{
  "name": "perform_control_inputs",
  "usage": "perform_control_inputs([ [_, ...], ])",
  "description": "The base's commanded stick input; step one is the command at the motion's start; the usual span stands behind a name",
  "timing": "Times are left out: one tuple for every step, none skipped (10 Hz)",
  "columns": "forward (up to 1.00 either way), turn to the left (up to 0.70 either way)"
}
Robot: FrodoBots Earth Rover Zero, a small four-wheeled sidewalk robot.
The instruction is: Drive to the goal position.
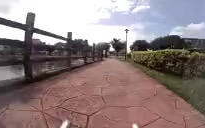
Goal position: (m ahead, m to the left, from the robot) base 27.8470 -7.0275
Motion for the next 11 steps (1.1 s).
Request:
perform_control_inputs([
  [1.0,0.0],
  [1.0,0.0],
  [1.0,0.0],
  [1.0,0.0],
  [1.0,0.0],
  [1.0,0.0],
  [1.0,0.0],
  [1.0,0.0],
  [1.0,0.0],
  [1.0,0.0],
  [1.0,0.0],
])
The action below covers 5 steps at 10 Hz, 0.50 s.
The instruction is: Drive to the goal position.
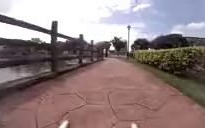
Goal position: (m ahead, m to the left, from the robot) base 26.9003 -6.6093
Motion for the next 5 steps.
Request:
perform_control_inputs([
  [1.0,0.0],
  [1.0,0.0],
  [1.0,0.0],
  [1.0,0.0],
  [1.0,0.0],
])
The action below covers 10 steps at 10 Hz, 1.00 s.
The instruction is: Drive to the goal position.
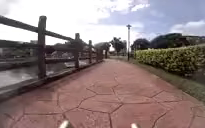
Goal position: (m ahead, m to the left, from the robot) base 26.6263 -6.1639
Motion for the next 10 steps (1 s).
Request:
perform_control_inputs([
  [1.0,0.0],
  [1.0,0.0],
  [1.0,-0.12],
  [1.0,-0.4],
  [1.0,-0.4],
  [1.0,-0.4],
  [1.0,-0.31],
  [1.0,-0.08],
  [1.0,0.0],
  [1.0,-0.12],
])
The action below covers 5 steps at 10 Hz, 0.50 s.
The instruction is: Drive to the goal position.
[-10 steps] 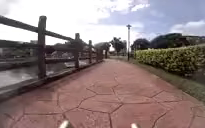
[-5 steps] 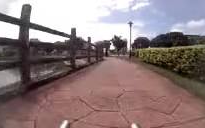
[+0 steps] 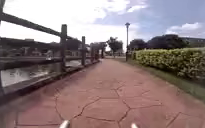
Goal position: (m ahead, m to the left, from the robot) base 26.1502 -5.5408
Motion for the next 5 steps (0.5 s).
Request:
perform_control_inputs([
  [1.0,-0.37],
  [1.0,-0.39],
  [1.0,-0.39],
  [1.0,0.0],
  [1.0,0.0],
])
